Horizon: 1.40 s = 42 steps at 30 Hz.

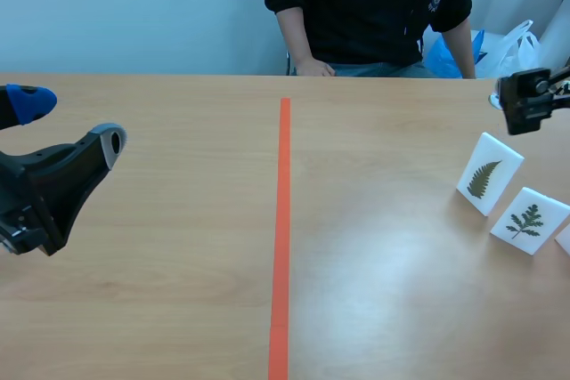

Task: Sort the leaf by its shape. The table is split by an orange tape line. A compound leaf with several leaflets goes to the left side, a simple leaf with one blade goes to the right side. Return to the home posture when a red brick is placed on the table.

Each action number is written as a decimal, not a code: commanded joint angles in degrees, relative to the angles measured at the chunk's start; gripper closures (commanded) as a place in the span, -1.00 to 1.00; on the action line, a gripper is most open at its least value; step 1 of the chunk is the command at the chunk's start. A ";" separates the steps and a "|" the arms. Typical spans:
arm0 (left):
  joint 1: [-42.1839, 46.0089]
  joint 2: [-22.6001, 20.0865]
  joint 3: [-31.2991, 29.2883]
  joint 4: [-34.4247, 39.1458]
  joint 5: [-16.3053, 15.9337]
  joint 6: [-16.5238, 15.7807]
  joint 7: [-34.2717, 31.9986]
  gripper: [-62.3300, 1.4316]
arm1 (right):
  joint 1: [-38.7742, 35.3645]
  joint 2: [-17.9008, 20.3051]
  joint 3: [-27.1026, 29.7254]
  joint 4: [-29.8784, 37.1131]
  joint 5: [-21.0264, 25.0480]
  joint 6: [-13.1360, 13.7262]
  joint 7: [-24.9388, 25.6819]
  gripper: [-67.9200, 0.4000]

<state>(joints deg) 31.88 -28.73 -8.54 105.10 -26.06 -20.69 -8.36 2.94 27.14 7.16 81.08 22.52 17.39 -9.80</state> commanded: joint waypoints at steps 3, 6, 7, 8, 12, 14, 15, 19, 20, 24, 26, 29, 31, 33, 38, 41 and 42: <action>-0.13 0.11 -0.26 0.24 -0.76 -0.11 -0.81 -0.71 | -6.97 2.25 3.52 8.81 0.52 -0.04 0.07 -0.70; -0.13 0.11 -0.26 0.24 -0.76 -0.11 -0.81 -0.71 | -13.18 2.21 7.17 16.22 1.84 -0.04 0.11 -0.70; -0.13 0.11 -0.26 0.24 -0.76 -0.11 -0.83 -0.71 | -15.15 2.21 8.26 18.53 2.47 -0.02 0.20 -0.70; -0.13 0.11 -0.26 0.24 -0.76 -0.11 -0.83 -0.71 | -17.00 2.21 9.25 20.81 2.89 -0.02 0.24 -0.70; -0.15 0.11 -0.26 0.24 -0.76 -0.11 -0.85 -0.71 | -23.61 2.19 12.59 29.57 3.78 -0.04 -0.09 -0.71; -0.15 0.11 -0.26 0.24 -0.76 -0.11 -0.85 -0.71 | -25.90 2.19 13.73 33.31 3.76 -0.04 -0.52 -0.71; -0.15 0.11 -0.26 0.24 -0.76 -0.11 -0.85 -0.71 | -26.86 2.19 14.21 35.06 3.69 -0.07 -0.94 -0.71; -0.15 0.11 -0.26 0.24 -0.76 -0.09 -0.85 -0.71 | -30.73 2.19 15.45 41.27 3.69 -0.07 -2.47 -0.71; -0.15 0.11 -0.26 0.24 -0.76 -0.09 -0.87 -0.71 | -31.45 2.16 15.43 42.32 3.69 -0.07 -2.60 -0.70; -0.15 0.11 -0.26 0.24 -0.76 -0.09 -0.90 -0.71 | -32.65 2.01 15.43 43.71 3.69 -0.04 -2.54 -0.70; -0.15 0.11 -0.26 0.24 -0.76 -0.09 -1.03 -0.71 | -32.63 2.03 15.43 43.69 3.67 -0.04 -2.51 -0.70; -0.15 0.11 -0.26 0.24 -0.76 -0.09 -1.05 -0.71 | -32.63 2.03 15.41 43.69 3.69 -0.04 -2.49 -0.70; -0.15 0.11 -0.26 0.24 -0.76 -0.09 -1.05 -0.71 | -32.63 2.03 15.39 43.69 3.69 -0.02 -2.51 -0.70; -0.15 0.11 -0.26 0.24 -0.76 -0.09 -1.05 -0.71 | -32.63 2.03 15.39 43.69 3.67 -0.02 -2.45 -0.70; -0.15 0.11 -0.26 0.24 -0.76 -0.09 -1.07 -0.71 | -32.61 2.03 15.39 43.69 4.17 -0.04 1.60 -0.70; -0.15 0.11 -0.26 0.24 -0.76 -0.09 -1.09 -0.71 | -32.61 2.03 15.39 43.69 5.44 -0.02 2.69 -0.70; -0.15 0.11 -0.26 0.24 -0.76 -0.09 -1.09 -0.71 | -32.61 2.03 15.37 43.65 5.44 -0.02 2.69 -0.70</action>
<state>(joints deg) 31.88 -28.73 -8.54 105.10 -26.04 -20.69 -8.40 -30.37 28.58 22.44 124.86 27.70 17.76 -7.55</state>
